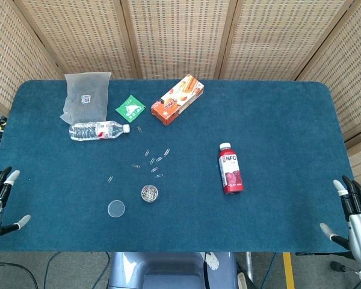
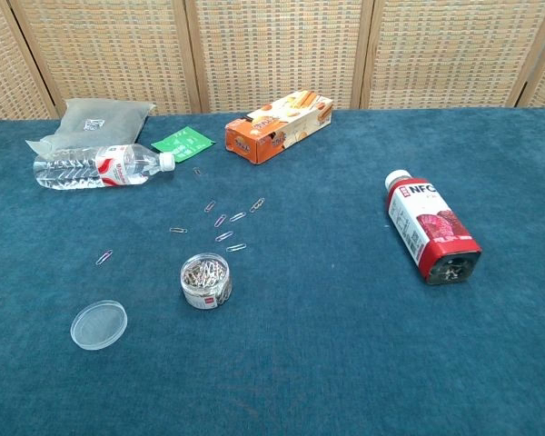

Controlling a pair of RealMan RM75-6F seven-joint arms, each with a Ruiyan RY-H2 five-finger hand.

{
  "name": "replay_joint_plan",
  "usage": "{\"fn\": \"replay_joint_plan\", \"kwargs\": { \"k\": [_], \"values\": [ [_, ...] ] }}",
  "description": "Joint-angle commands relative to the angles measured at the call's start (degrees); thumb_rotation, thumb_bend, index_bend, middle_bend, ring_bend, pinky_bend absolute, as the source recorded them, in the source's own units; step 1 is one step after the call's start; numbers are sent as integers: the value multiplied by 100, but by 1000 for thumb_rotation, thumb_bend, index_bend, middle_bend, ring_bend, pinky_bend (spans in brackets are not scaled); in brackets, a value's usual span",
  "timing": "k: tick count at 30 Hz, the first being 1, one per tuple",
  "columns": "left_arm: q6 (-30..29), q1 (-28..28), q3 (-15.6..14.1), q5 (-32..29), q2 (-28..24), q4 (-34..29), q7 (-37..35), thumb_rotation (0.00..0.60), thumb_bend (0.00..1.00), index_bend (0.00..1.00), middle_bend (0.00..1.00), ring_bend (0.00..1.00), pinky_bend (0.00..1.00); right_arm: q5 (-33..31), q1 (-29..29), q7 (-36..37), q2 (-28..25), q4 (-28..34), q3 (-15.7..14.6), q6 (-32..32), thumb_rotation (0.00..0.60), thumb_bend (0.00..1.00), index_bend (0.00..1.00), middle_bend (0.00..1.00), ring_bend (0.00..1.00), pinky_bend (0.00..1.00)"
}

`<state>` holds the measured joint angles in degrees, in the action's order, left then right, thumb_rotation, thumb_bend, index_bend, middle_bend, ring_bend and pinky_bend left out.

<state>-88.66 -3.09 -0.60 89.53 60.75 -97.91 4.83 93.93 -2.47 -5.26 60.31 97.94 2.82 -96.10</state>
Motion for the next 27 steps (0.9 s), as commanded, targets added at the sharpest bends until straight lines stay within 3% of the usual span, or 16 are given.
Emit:
{"fn": "replay_joint_plan", "kwargs": {
  "k": [1, 6, 8, 10, 15, 21, 27],
  "values": [
    [66, -40, -8, 38, 9, 41, -27, 600, 134, 0, 0, 0, 0, 0, 1, 8, -10, 2, -3, 9, 600, 0, 0, 0, 0, 0],
    [326, -219, 62, 12, 100, 122, -55, 600, 117, 0, 0, 0, 0, -12, -2, 38, -38, 21, 13, -5, 600, 0, 0, 0, 0, 0],
    [784, -635, 258, 19, 227, 101, -47, 600, 117, 7, 0, 0, 0, -24, -6, 98, -70, 45, 30, -27, 600, 0, 0, 0, 0, 0],
    [1239, -1027, 505, -162, 314, -6, 100, 600, 116, 59, 0, 0, 0, -36, -1, 164, -100, 48, 37, -18, 600, 0, 0, 0, 0, 0],
    [1938, -1793, 988, -479, 718, 17, 707, 600, 163, 330, 0, 0, 0, -109, 30, 288, -143, 36, 58, 57, 600, 0, 0, 0, 0, 0],
    [2956, -2760, 1349, -1234, 1622, 565, 1567, 600, 240, 434, 0, 0, 0, -288, 76, 490, -203, -14, 86, 216, 600, 0, 0, 0, 0, 0],
    [3313, -3225, 1456, -1900, 2280, 1077, 2228, 600, 290, 458, 0, 0, 0, -374, 96, 557, -216, -53, 106, 280, 600, 0, 0, 0, 0, 0]
  ]
}}
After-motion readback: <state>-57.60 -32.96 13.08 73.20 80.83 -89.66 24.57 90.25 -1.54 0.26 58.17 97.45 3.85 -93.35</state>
